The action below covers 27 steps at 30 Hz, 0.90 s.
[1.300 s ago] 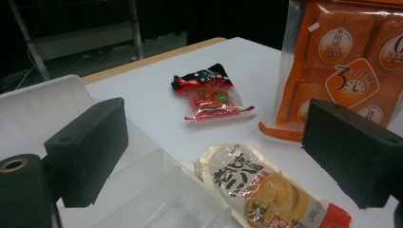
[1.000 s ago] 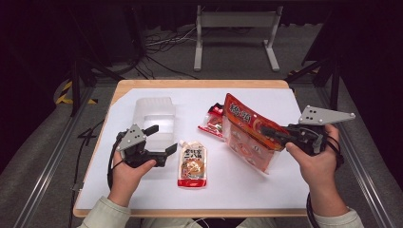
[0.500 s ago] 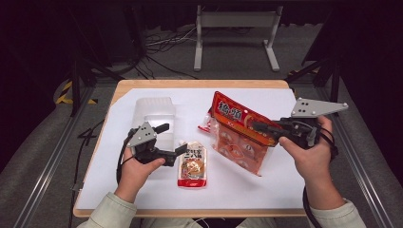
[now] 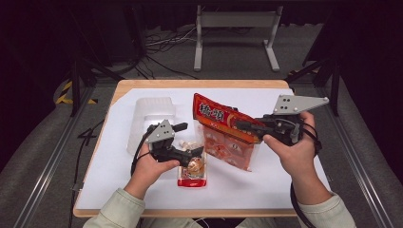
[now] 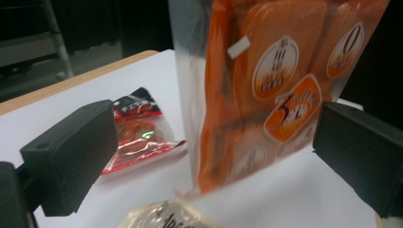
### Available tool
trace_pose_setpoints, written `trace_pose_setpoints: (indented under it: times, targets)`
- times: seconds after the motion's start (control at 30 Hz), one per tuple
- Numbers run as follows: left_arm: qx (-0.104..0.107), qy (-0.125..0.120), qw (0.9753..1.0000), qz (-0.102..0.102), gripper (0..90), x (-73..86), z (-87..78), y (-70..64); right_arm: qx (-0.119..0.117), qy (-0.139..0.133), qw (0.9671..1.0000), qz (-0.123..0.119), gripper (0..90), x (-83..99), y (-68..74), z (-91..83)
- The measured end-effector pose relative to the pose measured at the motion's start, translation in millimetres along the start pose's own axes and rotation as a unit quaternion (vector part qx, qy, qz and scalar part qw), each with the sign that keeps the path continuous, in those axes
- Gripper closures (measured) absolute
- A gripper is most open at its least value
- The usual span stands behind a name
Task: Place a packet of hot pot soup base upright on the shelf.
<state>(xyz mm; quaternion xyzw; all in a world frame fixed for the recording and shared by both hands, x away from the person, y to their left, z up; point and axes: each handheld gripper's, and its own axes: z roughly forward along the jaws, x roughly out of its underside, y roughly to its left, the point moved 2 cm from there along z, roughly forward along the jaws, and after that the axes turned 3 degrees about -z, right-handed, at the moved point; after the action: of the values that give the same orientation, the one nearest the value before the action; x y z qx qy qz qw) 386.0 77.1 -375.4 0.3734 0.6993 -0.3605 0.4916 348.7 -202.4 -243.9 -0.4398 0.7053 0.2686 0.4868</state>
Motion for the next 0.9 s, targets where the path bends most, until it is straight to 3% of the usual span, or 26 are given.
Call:
trace_pose_setpoints:
  times: [0.17, 0.27, 0.43, 0.53, 0.73, 0.8, 0.83, 0.9]
  targets:
    - [0.021, -0.007, 0.9998, -0.002, 2.0, -2.0, 8.1, -0.5, -0.01, -0.003, 0.9999, 0.0, 90.0, -0.8, 2.6, 4.2]
    - [0.05, -0.018, 0.9985, -0.015, 2.1, -2.6, 13.9, -0.8, -0.021, -0.007, 0.9997, -0.006, 90.0, -2.3, 5.5, 7.6]
    - [0.071, -0.022, 0.9972, -0.008, 2.8, -1.5, 19.6, -1.8, -0.03, -0.014, 0.9994, -0.008, 90.0, -2.4, 7.2, 11.7]
    - [0.117, -0.029, 0.9927, 0.01, 3.6, 0.2, 19.0, -3.4, -0.039, -0.018, 0.999, -0.01, 90.0, -1.5, 8.1, 13.6]
    - [0.124, -0.043, 0.9913, 0.012, 4.4, -1.8, 19.3, -8.4, -0.05, -0.031, 0.9983, -0.002, 90.0, 0.6, 8.1, 15.0]
    - [0.113, -0.04, 0.9923, 0.028, 5.5, -1.9, 19.1, -9.7, -0.053, -0.033, 0.998, 0.0, 90.0, 1.1, 8.5, 15.7]
    - [0.104, -0.041, 0.9927, 0.046, 17.9, -2.3, 17.5, -10.8, -0.057, -0.035, 0.9978, 0.001, 90.0, 1.5, 9.1, 16.2]
    - [0.122, -0.044, 0.9908, 0.041, 21.5, -2.7, 17.7, -12.1, -0.063, -0.039, 0.9973, 0.002, 90.0, 1.9, 9.8, 16.8]
